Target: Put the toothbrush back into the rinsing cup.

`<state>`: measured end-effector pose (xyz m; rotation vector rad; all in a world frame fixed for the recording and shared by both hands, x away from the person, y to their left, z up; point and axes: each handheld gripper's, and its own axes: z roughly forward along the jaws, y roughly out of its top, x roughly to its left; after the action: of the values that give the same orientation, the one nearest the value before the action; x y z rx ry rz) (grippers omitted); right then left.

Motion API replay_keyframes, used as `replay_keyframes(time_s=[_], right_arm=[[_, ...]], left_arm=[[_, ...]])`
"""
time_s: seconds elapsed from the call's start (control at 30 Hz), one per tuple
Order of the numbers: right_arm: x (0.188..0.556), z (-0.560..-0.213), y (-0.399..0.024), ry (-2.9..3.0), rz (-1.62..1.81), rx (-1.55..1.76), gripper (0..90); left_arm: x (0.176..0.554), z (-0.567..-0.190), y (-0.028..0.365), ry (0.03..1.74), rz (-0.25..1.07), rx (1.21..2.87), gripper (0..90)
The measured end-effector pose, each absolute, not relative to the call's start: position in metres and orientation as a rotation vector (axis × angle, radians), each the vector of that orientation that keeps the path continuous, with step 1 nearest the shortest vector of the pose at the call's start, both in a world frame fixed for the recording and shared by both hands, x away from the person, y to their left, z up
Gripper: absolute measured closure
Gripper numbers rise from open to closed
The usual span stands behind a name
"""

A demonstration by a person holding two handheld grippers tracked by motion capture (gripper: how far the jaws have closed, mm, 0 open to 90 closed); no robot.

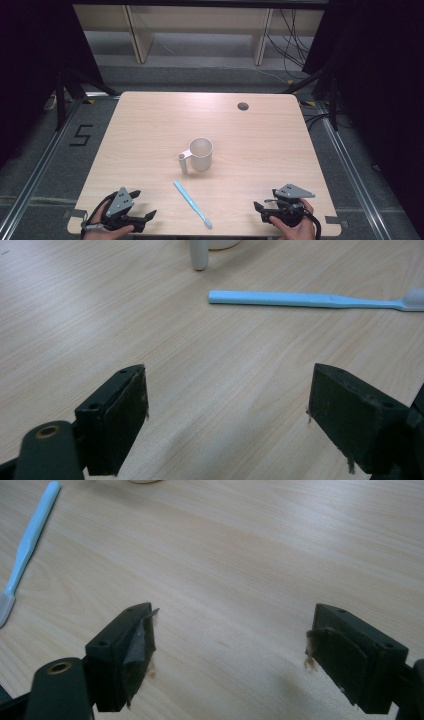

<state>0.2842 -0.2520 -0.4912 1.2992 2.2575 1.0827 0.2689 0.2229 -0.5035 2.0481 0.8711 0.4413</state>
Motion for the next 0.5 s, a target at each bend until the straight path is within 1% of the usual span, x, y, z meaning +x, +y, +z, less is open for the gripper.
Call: replay_keyframes(time_s=[0.2,0.27,0.37,0.4,0.5], right_arm=[[0.2844,-0.4912,-0.2519,2.258,1.085,1.295,19.6],[0.2847,-0.4914,-0.2518,2.262,1.088,1.292,19.6],[0.2854,-0.4918,-0.2517,2.271,1.099,1.284,19.9],[0.2848,-0.4913,-0.2516,2.263,1.088,1.293,19.9],[0.2849,-0.4916,-0.2516,2.269,1.084,1.294,20.0]], left_arm=[[0.2701,-0.5022,0.2239,0.835,0.442,2.081,15.5],[0.2693,-0.5023,0.2214,0.840,0.427,2.048,15.5],[0.2707,-0.5006,0.2212,0.798,0.422,2.078,15.5],[0.2703,-0.5016,0.2179,0.799,0.403,2.044,15.5],[0.2707,-0.4998,0.2144,0.772,0.391,2.042,15.5]])
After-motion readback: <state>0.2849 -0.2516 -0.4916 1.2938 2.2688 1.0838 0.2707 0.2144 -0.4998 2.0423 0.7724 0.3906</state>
